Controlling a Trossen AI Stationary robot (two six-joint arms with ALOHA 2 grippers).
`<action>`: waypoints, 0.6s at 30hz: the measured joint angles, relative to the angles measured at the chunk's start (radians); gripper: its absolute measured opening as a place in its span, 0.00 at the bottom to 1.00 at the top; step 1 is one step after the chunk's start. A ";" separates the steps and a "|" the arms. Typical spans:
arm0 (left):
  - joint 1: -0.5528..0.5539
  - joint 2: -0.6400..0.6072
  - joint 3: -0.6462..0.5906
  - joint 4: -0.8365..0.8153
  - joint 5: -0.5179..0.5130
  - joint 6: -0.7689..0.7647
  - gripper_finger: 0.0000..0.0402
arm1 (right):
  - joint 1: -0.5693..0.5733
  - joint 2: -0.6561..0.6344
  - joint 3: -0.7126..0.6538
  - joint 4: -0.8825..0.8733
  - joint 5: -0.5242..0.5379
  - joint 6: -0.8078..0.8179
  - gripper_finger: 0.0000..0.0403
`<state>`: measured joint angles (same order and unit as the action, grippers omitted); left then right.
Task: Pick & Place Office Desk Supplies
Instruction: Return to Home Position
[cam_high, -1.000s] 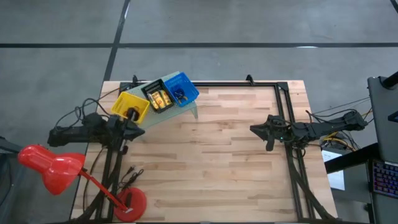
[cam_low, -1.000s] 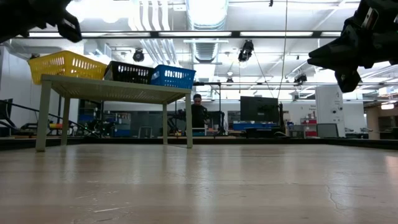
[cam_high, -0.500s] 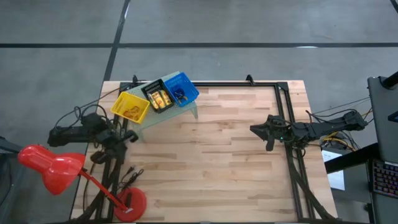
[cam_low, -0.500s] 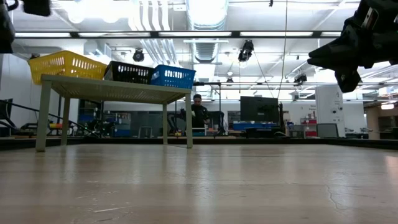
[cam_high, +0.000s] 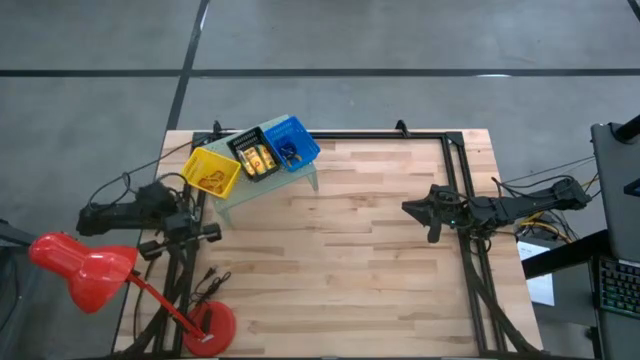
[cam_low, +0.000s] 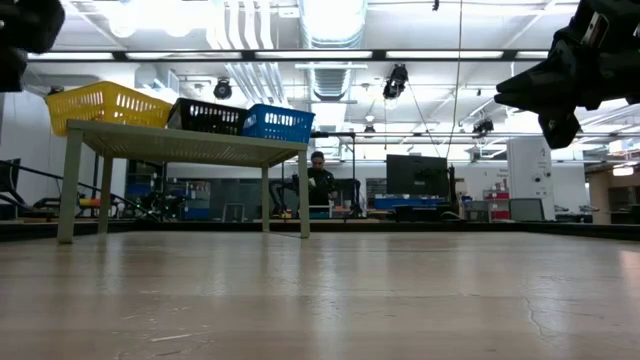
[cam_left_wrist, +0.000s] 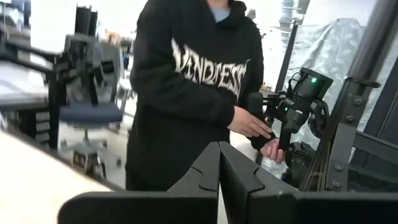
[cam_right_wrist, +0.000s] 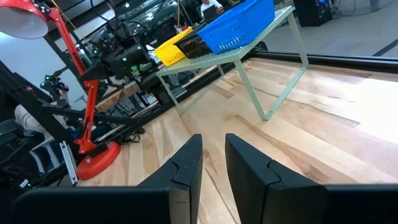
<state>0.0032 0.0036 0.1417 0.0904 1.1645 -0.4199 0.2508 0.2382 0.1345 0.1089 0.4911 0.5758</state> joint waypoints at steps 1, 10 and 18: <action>0.000 0.000 -0.001 -0.029 0.002 0.000 0.01 | 0.000 0.000 0.000 0.000 0.000 0.000 0.17; 0.000 0.000 -0.019 -0.111 0.004 0.133 0.01 | 0.000 0.000 0.000 0.000 0.000 0.000 0.17; 0.000 0.000 -0.019 -0.110 0.003 0.136 0.01 | 0.000 0.000 0.000 0.000 0.000 0.000 0.17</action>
<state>0.0032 0.0040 0.1230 -0.0200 1.1679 -0.2844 0.2508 0.2382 0.1345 0.1089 0.4911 0.5758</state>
